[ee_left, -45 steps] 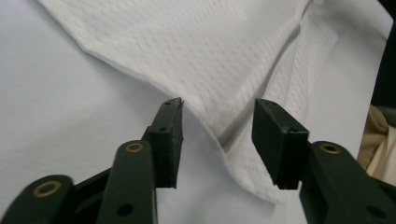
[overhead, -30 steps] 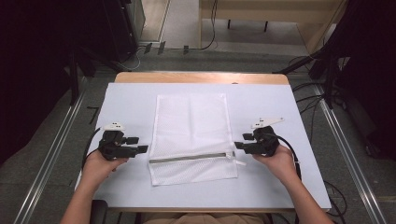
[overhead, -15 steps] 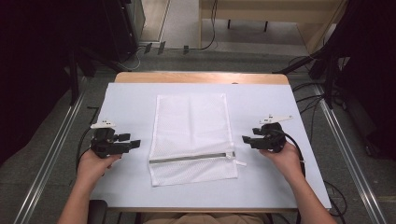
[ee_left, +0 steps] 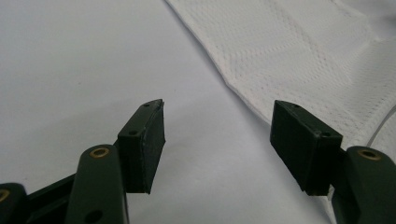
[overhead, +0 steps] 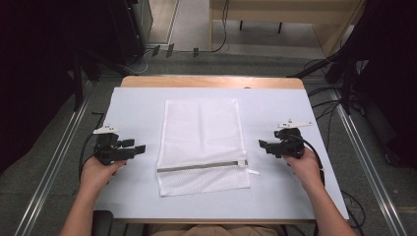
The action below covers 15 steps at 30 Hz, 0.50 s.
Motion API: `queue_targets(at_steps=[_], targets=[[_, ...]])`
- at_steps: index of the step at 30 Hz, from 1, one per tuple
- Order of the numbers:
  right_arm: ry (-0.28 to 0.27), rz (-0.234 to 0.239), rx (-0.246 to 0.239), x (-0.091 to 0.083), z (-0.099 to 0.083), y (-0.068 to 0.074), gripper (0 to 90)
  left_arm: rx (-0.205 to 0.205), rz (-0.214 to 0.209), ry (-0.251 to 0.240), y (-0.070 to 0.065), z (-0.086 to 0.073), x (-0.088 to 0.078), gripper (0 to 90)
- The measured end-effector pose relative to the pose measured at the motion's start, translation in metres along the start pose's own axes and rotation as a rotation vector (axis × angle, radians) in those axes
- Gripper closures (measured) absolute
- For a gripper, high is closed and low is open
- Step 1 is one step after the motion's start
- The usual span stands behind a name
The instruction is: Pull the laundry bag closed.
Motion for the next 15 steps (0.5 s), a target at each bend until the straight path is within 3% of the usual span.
queue_targets(at_steps=[2,15], targets=[[0.007,0.023,-0.014,0.0003,-0.0008,0.0005,20.5,-0.005,0.002,0.002,-0.0002,-0.0001,0.0007,35.7],[0.038,0.02,-0.005,0.0036,-0.0025,-0.0008,20.8,-0.026,0.046,0.017,0.0013,-0.0013,0.0076,28.3]])
Point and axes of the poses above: each handheld gripper's, and its own axes: x roughly forward along the jaws, z roughly out of its top, y roughly to its left, the point moved 3 cm from there along x, roughly forward along the jaws, and after that the axes turned 10 degrees about y, right-handed, at the moved point
